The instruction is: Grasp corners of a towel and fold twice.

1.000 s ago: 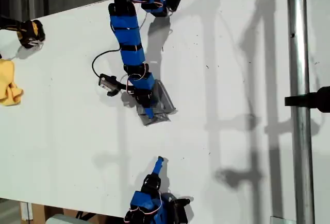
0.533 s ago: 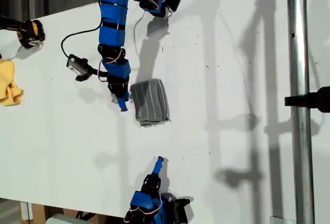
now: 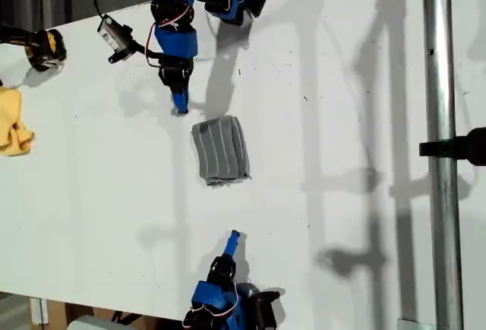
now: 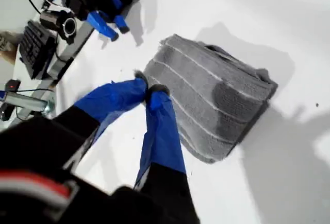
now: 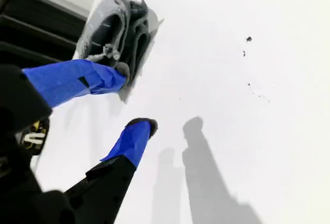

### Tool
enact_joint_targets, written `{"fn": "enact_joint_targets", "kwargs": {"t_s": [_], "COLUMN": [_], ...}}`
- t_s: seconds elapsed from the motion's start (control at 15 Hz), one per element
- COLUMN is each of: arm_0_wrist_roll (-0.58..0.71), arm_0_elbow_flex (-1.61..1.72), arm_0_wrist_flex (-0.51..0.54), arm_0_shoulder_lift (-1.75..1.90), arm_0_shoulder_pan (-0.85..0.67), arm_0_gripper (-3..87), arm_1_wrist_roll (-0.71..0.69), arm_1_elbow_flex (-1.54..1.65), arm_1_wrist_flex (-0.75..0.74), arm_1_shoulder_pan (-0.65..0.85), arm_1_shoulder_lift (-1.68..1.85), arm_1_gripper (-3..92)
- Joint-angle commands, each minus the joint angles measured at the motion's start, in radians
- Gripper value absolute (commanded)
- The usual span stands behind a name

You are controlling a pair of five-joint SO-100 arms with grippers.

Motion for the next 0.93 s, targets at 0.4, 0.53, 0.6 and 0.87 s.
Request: {"fn": "enact_joint_targets", "kwargs": {"t_s": [0.4, 0.53, 0.6, 0.87], "arm_0_wrist_roll": [-0.055, 0.132, 0.133, 0.147], "arm_0_elbow_flex": [0.021, 0.021, 0.021, 0.021], "arm_0_wrist_flex": [0.112, 0.112, 0.112, 0.112], "arm_0_shoulder_lift": [0.006, 0.006, 0.006, 0.006], "arm_0_shoulder_pan": [-0.058, -0.038, -0.038, -0.041], "arm_0_gripper": [13.7, 13.3, 12.8, 12.2], "arm_1_wrist_roll": [0.373, 0.351, 0.298, 0.244], "arm_1_elbow_flex": [0.42, 0.416, 0.417, 0.423], "arm_1_wrist_flex": [0.804, 0.808, 0.819, 0.827], "arm_1_shoulder_pan": [-0.072, -0.218, -0.275, -0.433], "arm_1_shoulder_lift": [0.738, 0.736, 0.736, 0.736], "arm_1_gripper": [2.4, 11.3, 11.3, 11.4]}}
